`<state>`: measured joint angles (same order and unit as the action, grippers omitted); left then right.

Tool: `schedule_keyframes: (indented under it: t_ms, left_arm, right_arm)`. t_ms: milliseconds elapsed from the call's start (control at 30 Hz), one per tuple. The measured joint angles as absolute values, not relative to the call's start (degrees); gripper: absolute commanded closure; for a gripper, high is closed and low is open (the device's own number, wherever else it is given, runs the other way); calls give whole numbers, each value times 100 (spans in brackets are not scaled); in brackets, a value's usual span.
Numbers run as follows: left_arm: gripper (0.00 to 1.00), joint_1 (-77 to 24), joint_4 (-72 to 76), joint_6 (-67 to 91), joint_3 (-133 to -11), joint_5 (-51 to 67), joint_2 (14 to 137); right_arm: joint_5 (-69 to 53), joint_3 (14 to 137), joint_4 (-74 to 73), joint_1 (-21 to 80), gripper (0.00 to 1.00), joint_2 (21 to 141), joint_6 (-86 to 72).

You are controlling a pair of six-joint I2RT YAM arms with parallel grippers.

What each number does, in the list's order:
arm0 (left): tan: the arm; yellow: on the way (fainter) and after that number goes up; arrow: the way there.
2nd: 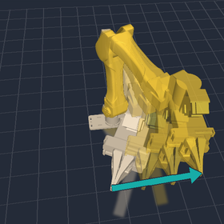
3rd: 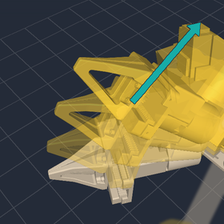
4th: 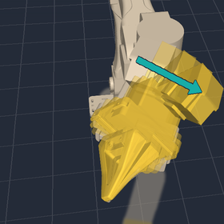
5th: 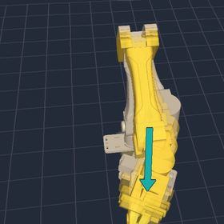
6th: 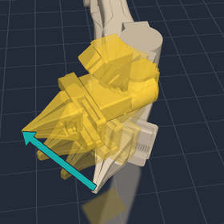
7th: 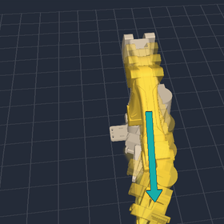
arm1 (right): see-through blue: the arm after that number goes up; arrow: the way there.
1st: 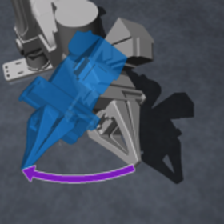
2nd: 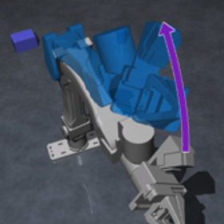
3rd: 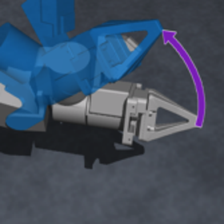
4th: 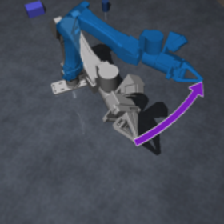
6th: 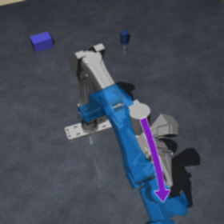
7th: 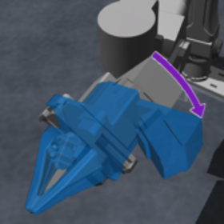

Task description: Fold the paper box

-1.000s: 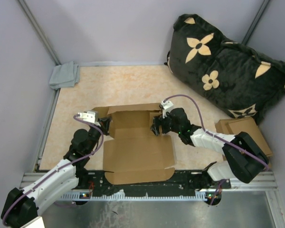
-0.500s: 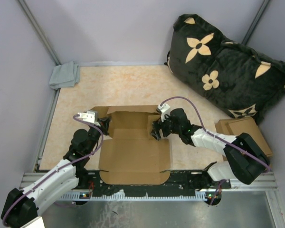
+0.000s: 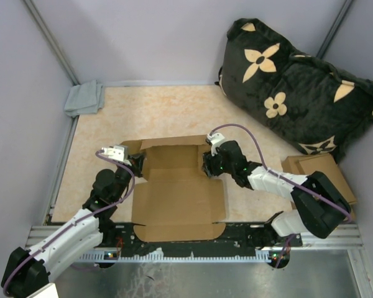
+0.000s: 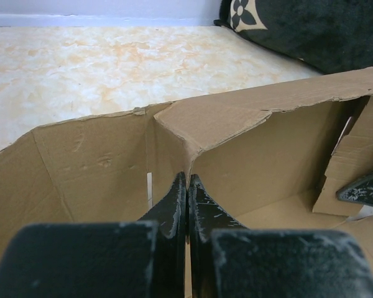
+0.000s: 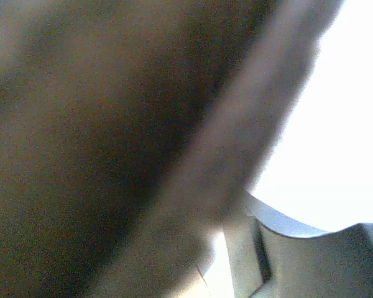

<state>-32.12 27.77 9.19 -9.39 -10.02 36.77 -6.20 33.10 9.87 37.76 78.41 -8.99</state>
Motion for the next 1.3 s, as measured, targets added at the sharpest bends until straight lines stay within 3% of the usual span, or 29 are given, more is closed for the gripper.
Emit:
schedule_keyframes:
  t_ms: [533,567,667,800,1000,1233,1300]
  left_arm:
    - [98,-3275,2764,919,-939,-882,3667]
    - [92,-3275,2764,919,-939,-880,3667]
    - [56,-3275,2733,934,-943,-891,3667]
    - [35,-3291,2506,1166,-1022,-880,3664]
    - [34,-3293,2093,1573,-1396,-864,3422]
    - [47,-3301,1806,1752,-1765,-1448,2842]
    - [40,-3301,1765,1780,-1852,-2012,2845]
  right_arm:
    - [851,3227,1264,3922,88,7756,-1522]
    - [976,3227,1334,3951,90,7797,-1546]
    - [1396,3227,1516,4047,93,7915,-1684]
    - [1946,3227,1603,4069,98,8007,-1938]
    - [2735,3227,1531,4073,100,8029,-2130]
    - [3194,3227,1461,4038,100,8029,-2060]
    - [3205,3225,1413,3979,100,8023,-2064]
